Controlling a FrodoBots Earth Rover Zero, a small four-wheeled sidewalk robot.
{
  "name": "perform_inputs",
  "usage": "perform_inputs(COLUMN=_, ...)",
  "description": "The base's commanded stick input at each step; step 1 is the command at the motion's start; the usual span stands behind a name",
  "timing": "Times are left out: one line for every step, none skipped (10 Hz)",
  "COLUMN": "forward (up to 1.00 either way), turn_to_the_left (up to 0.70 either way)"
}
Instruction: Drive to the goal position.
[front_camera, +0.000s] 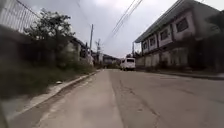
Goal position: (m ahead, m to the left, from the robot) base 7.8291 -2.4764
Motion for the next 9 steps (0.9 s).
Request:
perform_inputs(forward=0.70, turn_to_the_left=-0.22)
perform_inputs(forward=0.70, turn_to_the_left=-0.31)
perform_inputs(forward=0.70, turn_to_the_left=-0.17)
perform_inputs(forward=0.70, turn_to_the_left=0.00)
perform_inputs(forward=0.70, turn_to_the_left=0.00)
perform_inputs(forward=0.70, turn_to_the_left=0.00)
perform_inputs(forward=0.70, turn_to_the_left=0.00)
perform_inputs(forward=0.70, turn_to_the_left=0.00)
perform_inputs(forward=0.70, turn_to_the_left=0.00)
